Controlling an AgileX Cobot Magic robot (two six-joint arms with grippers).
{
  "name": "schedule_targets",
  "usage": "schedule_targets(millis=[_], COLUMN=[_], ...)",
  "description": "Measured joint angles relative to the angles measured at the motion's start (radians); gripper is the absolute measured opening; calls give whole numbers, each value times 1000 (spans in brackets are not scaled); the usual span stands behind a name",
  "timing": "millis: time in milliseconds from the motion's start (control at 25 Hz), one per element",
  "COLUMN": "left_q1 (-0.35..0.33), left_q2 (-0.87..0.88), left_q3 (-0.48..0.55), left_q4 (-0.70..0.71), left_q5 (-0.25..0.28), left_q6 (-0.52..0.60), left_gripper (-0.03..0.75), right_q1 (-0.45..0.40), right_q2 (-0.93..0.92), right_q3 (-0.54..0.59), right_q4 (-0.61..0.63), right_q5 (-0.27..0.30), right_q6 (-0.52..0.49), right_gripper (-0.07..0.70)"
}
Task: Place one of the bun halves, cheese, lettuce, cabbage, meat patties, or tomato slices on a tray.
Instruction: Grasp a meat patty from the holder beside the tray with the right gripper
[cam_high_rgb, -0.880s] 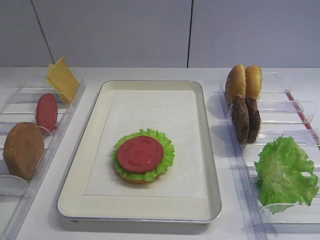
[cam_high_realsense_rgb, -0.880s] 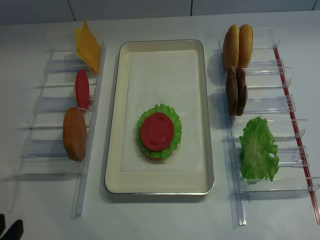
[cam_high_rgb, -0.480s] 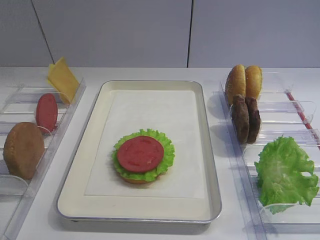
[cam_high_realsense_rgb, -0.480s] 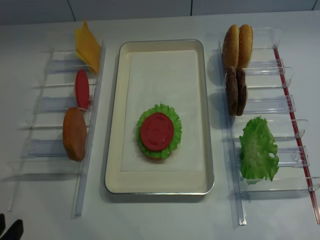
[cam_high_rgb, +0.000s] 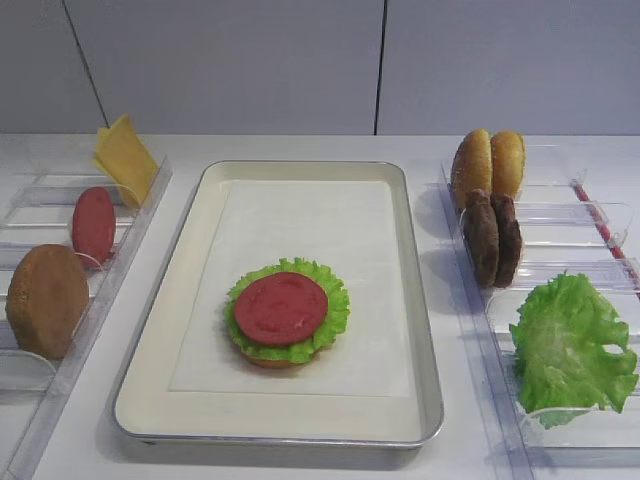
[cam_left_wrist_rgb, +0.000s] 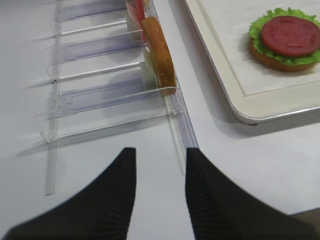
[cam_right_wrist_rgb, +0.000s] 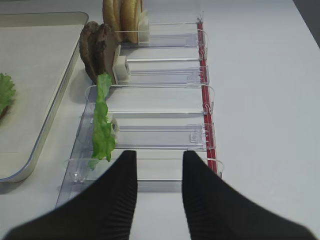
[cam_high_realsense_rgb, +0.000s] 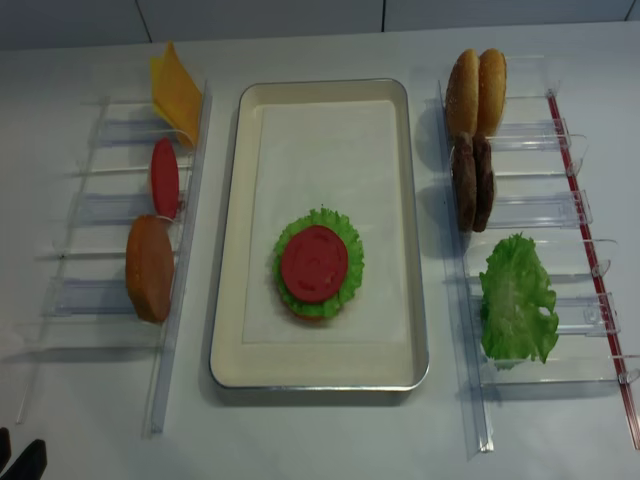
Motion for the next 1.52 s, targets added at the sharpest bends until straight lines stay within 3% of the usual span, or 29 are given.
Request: schedule_targets(millis=[80,200,360,480,640,760,1000,1120,1400,1520], left_q1=[0,0,0,0,0,0,0,0,0,0], left_q2=[0,0,0,0,0,0,0,0,0,0], left_q3=[0,0,0,0,0,0,0,0,0,0], left_q4=[0,0,0,0,0,0,0,0,0,0], left_q5=[0,0,0,0,0,0,0,0,0,0], left_q6=[0,0,0,0,0,0,0,0,0,0], left_gripper=[225,225,225,225,225,225,225,225,225,225], right_q1=[0,0,0,0,0,0,11,83,371,436], right_q2=[0,58,161,268,446,610,911,1042,1349,1464], right_q3=[0,0,-2,-13,-73,-177,-446,-556,-777,-864], right_q4=[11,53,108,149,168,175,168,157,-67,-88], right_q5=[-2,-14,-72,-114,-128,-109,36,72,83,84], right_q6=[0,-42,-56,-33,-32,-51,-66,-33,249,314], right_gripper=[262,339,434,459,464,465,465,465,473,472])
